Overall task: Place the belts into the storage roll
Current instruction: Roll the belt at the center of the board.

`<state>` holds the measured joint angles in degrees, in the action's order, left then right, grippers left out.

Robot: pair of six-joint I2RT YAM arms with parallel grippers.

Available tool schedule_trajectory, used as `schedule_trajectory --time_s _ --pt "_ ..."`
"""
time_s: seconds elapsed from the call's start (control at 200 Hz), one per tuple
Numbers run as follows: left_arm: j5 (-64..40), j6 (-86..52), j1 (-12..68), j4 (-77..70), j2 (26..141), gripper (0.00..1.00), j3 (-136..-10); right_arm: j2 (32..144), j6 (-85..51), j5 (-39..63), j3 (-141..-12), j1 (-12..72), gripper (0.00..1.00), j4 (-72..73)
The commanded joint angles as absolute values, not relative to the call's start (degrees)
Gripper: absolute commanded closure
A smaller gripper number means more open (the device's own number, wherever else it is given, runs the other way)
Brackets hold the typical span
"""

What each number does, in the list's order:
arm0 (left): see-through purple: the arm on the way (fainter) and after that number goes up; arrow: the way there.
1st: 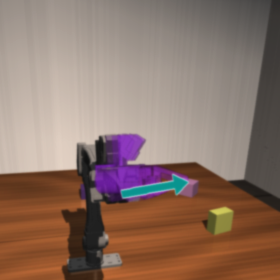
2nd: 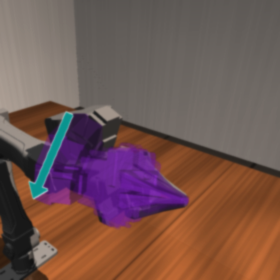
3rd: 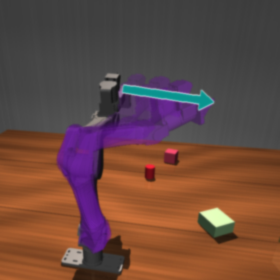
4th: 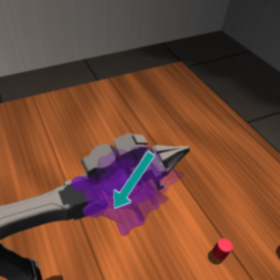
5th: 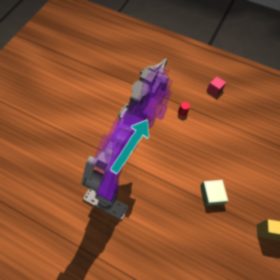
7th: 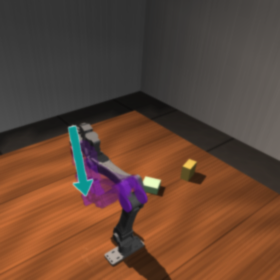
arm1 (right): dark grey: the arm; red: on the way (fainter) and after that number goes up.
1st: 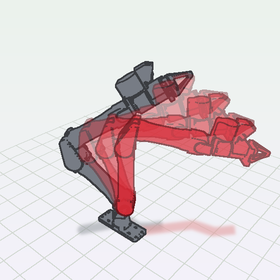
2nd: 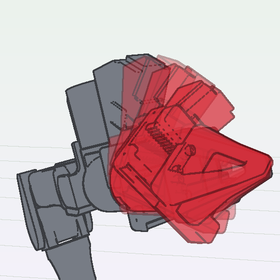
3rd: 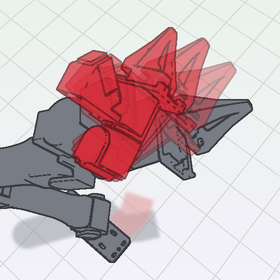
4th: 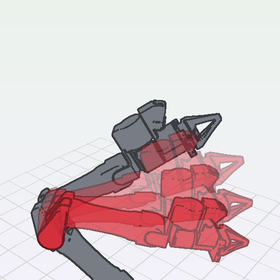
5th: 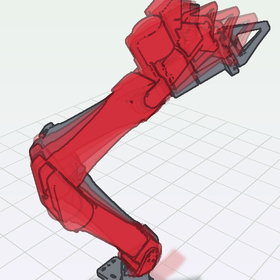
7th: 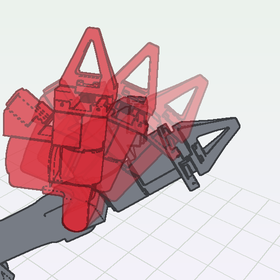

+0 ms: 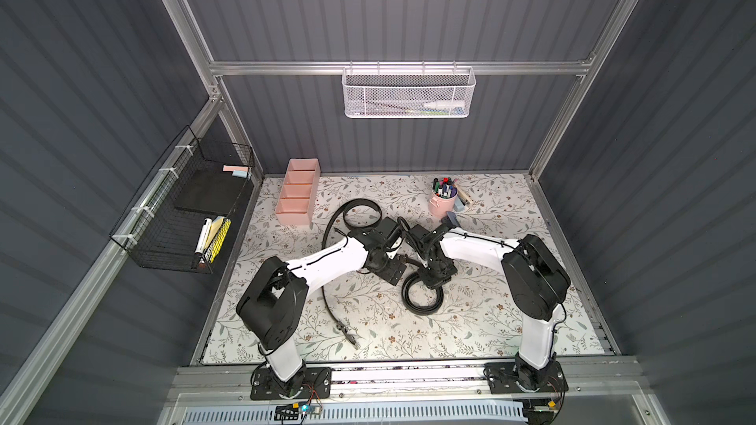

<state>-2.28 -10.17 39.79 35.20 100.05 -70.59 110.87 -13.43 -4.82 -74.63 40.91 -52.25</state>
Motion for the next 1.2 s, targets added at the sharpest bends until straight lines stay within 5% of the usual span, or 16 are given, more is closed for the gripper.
schedule_trajectory --time_s 0.0,0.275,0.535,0.805,1.196 --pt "-1.4 -7.3 38.9 36.5 103.7 0.14 -75.7 112.4 -10.8 -8.1 -75.9 40.5 1.00 -52.3" --pt "0.7 -6.9 36.9 36.9 111.8 0.24 -80.3 114.0 -10.9 -7.4 -78.0 39.9 1.00 -52.8" --pt "-0.3 -7.5 36.3 36.8 116.1 0.45 -83.6 114.0 -11.4 -6.0 -78.0 38.8 1.00 -52.1" --pt "-4.6 -7.0 36.3 36.8 117.4 0.80 -82.7 114.8 -12.0 -4.8 -78.4 37.5 0.99 -51.7" --pt "1.1 -7.0 36.2 37.6 109.3 0.85 -72.4 113.8 -14.9 -2.8 -75.7 32.6 0.90 -49.9"
